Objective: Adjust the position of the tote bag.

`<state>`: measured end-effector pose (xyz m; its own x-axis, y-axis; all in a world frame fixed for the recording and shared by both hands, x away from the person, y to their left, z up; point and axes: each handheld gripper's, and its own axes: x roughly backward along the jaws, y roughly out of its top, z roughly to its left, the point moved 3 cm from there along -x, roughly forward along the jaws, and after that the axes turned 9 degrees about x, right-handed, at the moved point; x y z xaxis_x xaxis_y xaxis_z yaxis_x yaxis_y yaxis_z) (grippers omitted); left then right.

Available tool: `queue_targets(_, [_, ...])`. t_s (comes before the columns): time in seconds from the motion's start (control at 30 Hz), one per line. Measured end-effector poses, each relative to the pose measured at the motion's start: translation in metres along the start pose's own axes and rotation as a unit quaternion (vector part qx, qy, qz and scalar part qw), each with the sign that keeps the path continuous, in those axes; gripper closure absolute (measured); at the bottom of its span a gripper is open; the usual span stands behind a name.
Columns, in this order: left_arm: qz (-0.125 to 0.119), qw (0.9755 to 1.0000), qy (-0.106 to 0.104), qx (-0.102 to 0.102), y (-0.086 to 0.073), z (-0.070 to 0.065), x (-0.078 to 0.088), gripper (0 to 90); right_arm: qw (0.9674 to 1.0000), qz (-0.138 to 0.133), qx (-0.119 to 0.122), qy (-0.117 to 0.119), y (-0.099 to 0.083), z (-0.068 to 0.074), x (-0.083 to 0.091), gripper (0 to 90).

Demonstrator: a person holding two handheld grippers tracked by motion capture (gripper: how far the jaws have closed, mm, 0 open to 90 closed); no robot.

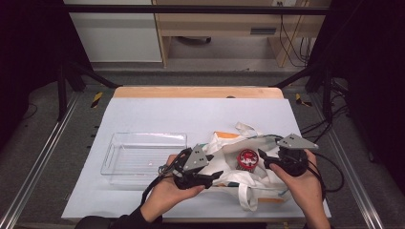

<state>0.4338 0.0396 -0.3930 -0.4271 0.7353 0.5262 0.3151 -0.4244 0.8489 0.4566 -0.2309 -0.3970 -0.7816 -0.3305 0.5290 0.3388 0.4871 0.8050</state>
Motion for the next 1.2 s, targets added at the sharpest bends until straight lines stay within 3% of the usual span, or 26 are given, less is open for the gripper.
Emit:
queue_targets(0.13, [0.009, 0.9998, 0.016, -0.01, 0.01, 0.007, -0.005, 42.9, 0.9999, 0.005, 0.005, 0.012, -0.001, 0.009, 0.0, 44.0])
queue_targets(0.37, [-0.001, 0.9991, 0.04, -0.012, 0.025, 0.023, -0.014, 43.2, 0.9987, -0.002, 0.02, 0.047, 0.003, 0.024, 0.001, 64.1])
queue_targets(0.47, [0.005, 0.9988, 0.043, -0.02, 0.029, 0.026, -0.019, 43.1, 0.9982, -0.003, 0.021, 0.057, 0.003, 0.028, 0.0, 68.4])
queue_targets(0.53, [0.011, 0.998, 0.049, -0.039, 0.034, 0.029, -0.028, 43.9, 0.9973, -0.008, 0.02, 0.07, 0.002, 0.034, -0.001, 74.3])
queue_targets(0.6, [0.012, 0.9978, 0.05, -0.043, 0.036, 0.029, -0.031, 45.9, 0.9972, -0.01, 0.015, 0.073, 0.001, 0.037, -0.001, 74.2])
queue_targets(0.63, [0.022, 0.9975, 0.046, -0.05, 0.037, 0.03, -0.038, 45.9, 0.9958, -0.006, 0.02, 0.089, -0.001, 0.047, -0.001, 73.3])
queue_targets(0.7, [0.028, 0.9971, 0.048, -0.052, 0.037, 0.032, -0.044, 45.6, 0.9949, -0.003, 0.027, 0.097, -0.002, 0.051, 0.0, 72.2])
queue_targets(0.8, [0.038, 0.9972, 0.046, -0.046, 0.036, 0.035, -0.053, 45.3, 0.9939, 0.0, 0.034, 0.105, -0.003, 0.058, 0.002, 70.7])
queue_targets(1.07, [0.057, 0.9962, 0.042, -0.051, 0.039, 0.04, -0.074, 46.4, 0.9925, 0.009, 0.037, 0.116, -0.006, 0.064, 0.001, 65.6])
queue_targets(1.2, [0.067, 0.9957, 0.038, -0.052, 0.039, 0.04, -0.083, 51.7, 0.9916, 0.013, 0.038, 0.123, -0.007, 0.067, 0.0, 62.9])
